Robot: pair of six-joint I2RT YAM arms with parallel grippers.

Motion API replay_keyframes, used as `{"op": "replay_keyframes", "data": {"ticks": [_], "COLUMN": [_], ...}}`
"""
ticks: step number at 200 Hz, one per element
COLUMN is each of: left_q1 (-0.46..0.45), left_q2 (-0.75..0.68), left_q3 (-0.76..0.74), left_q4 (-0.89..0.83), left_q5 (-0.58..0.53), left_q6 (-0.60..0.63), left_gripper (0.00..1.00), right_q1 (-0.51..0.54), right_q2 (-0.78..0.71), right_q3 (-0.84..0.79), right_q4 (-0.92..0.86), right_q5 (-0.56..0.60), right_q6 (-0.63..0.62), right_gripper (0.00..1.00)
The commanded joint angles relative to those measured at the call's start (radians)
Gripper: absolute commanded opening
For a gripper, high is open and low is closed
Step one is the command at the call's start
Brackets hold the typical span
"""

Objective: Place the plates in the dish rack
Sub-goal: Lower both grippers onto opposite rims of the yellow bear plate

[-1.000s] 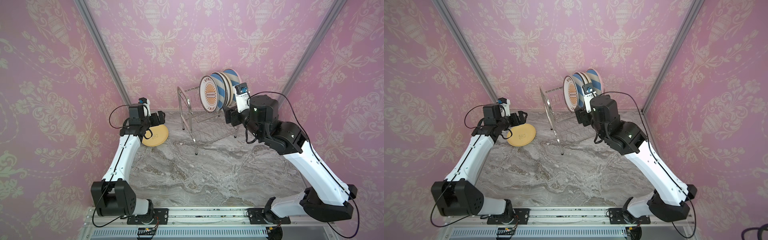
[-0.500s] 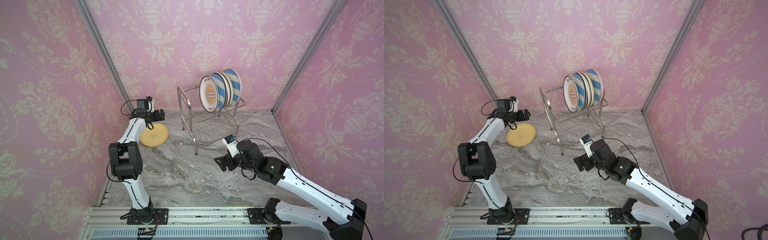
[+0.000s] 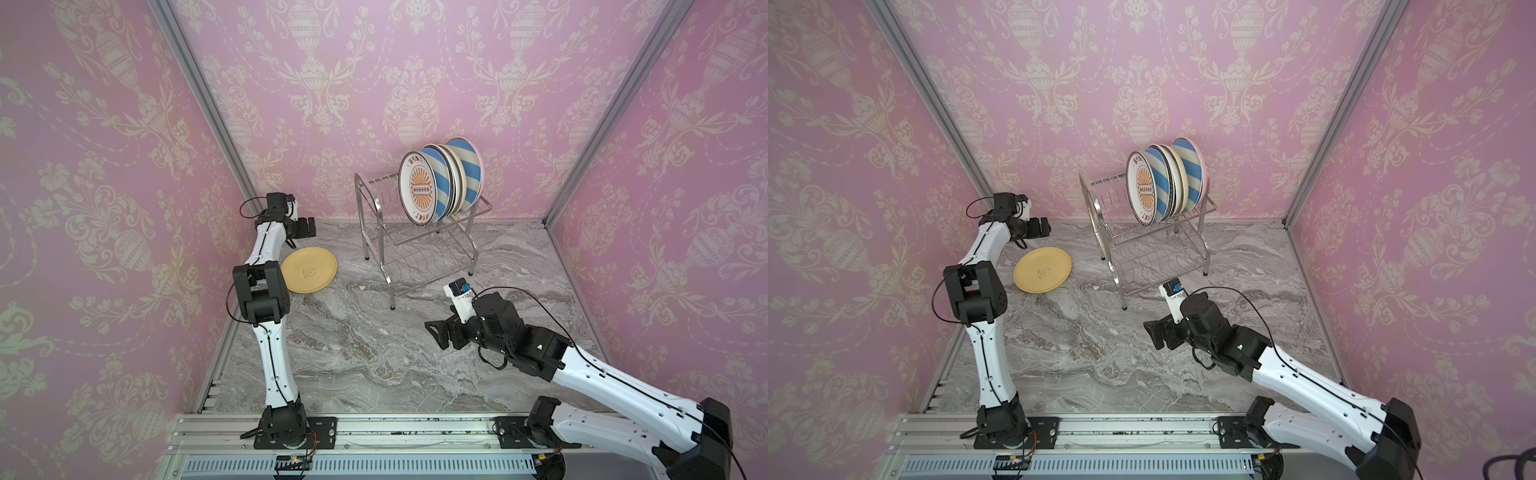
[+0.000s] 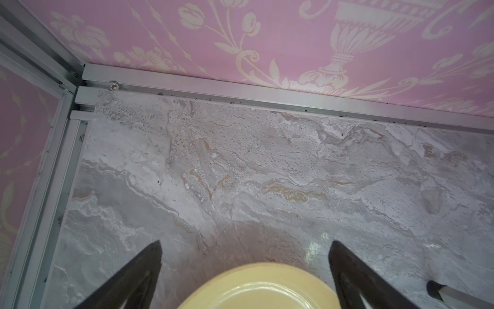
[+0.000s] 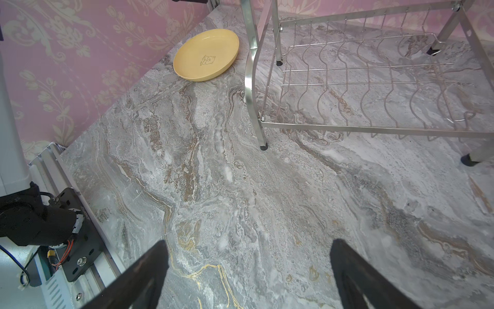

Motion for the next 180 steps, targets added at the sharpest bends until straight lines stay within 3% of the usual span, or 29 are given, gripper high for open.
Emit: {"op": "replay_keyframes", "data": {"ticks": [1, 28, 52, 84, 115, 150, 180], "left_q1": [0.001, 0.003, 0.003, 0.003, 0.003, 0.003, 0.003], "left_q2": [0.076, 0.18, 0.231, 0.256, 0.267, 0.26, 0.197], "left_q3": [0.122, 0.297, 0.338, 0.342, 0.337, 0.328, 0.215], "left_q4": [-0.142, -0.253, -0.287, -0.333, -0.359, -0.416, -0.44], "left_q5": [-0.024, 0.025, 0.027, 0.028, 0.035, 0.1, 0.143], "left_q6": [0.077, 0.09, 0.12, 0.143, 0.171, 0.18, 0.171], "left_gripper": [0.99, 0.99, 0.99, 0.99, 0.99, 0.99, 0.99], "right_q1": [0.007, 0.007, 0.007, 0.008, 0.01, 0.008, 0.007], "right_q2": [-0.014, -0.005, 0.033, 0.097, 0.134, 0.113, 0.122], "right_q3": [-0.023, -0.029, -0.006, 0.03, 0.091, 0.073, 0.073], "right_q4": [0.048, 0.059, 0.047, 0.04, -0.05, -0.033, -0.031], "right_q5": [0.022, 0.022, 0.017, -0.028, 0.02, 0.022, 0.018], "right_q6": [0.035, 0.055, 0.058, 0.06, 0.012, 0.011, 0.008], "right_gripper": [0.96, 0.96, 0.96, 0.96, 0.97, 0.98, 0.98]}}
